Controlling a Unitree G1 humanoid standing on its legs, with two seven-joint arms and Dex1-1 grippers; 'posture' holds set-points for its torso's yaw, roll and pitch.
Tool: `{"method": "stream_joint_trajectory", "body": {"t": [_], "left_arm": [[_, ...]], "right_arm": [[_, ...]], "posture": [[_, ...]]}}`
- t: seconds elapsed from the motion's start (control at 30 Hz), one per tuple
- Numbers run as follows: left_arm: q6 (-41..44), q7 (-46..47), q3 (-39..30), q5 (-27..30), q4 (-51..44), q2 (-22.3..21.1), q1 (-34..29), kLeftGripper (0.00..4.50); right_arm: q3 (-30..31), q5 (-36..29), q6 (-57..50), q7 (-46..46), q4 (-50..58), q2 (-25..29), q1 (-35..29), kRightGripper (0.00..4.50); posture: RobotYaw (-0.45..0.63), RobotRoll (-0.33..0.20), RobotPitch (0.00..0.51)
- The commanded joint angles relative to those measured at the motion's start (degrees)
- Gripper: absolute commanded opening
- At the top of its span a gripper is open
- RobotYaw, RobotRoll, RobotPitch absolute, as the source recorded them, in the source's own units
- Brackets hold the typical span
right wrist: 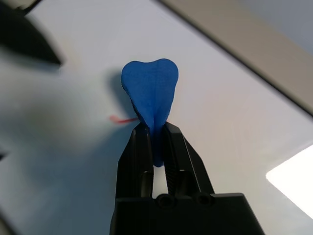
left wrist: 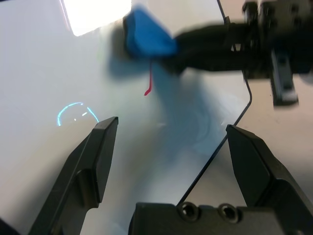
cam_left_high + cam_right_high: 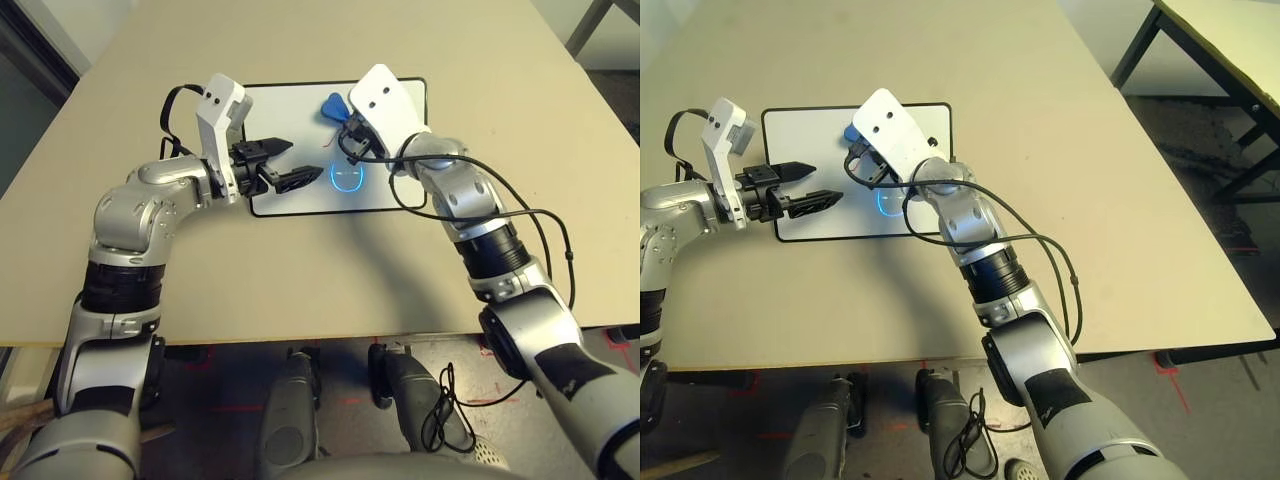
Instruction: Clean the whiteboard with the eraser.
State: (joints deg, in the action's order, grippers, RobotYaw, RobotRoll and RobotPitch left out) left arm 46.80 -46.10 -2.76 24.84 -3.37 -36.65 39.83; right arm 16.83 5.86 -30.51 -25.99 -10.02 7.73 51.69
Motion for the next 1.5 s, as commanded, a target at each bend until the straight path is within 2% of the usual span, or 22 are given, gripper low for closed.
{"method": "stream_joint_trajectory", "body": {"t": [0.03,0.27,0.4,0.7,0.83,0.9,1.03,1.13,1.5], "left_arm": [[0.9,-0.1,0.7,0.5,-1.0,-0.2,-0.8,4.50],[1.1,0.0,0.5,0.6,-1.2,-0.2,-1.2,4.50],[1.0,0.2,0.5,0.6,-1.2,-0.1,-1.2,4.50],[0.8,0.3,0.5,0.7,-0.8,-0.1,-1.1,4.50],[0.8,0.3,0.6,0.8,-0.9,-0.2,-1.2,4.50],[0.8,0.3,0.5,0.8,-1.0,-0.3,-1.2,4.50],[0.8,0.3,0.6,0.8,-0.9,-0.3,-1.1,4.50],[0.8,0.3,0.6,0.8,-0.9,-0.3,-1.1,4.50],[1.1,0.6,0.5,0.9,-1.4,-0.3,-1.3,4.50]], "right_arm": [[1.0,0.6,-1.0,-0.6,-0.3,-0.1,-0.8,0.21],[-3.0,0.3,3.4,1.9,-8.4,0.8,5.7,0.21],[-3.5,0.3,4.8,2.4,-10.8,0.8,6.6,0.21],[0.9,0.5,0.5,-0.2,-1.7,-0.9,-0.6,0.21],[1.4,0.5,-0.6,-0.6,-0.2,-1.0,-1.3,0.21],[0.6,0.5,0.0,-0.3,-1.4,-0.8,-0.1,0.21],[-3.7,0.1,3.8,2.4,-9.6,0.4,6.4,0.21],[-4.4,0.0,5.5,3.1,-12.6,0.6,8.0,0.21],[2.0,0.5,0.0,-0.3,-0.1,-2.8,-1.9,0.21]], "posture": [[0.09,0.000,0.248],[0.09,0.000,0.251],[0.09,0.000,0.250],[0.09,0.000,0.252],[0.09,0.000,0.252],[0.09,0.000,0.252],[0.09,0.000,0.252],[0.09,0.000,0.250],[0.09,0.000,0.254]]}}
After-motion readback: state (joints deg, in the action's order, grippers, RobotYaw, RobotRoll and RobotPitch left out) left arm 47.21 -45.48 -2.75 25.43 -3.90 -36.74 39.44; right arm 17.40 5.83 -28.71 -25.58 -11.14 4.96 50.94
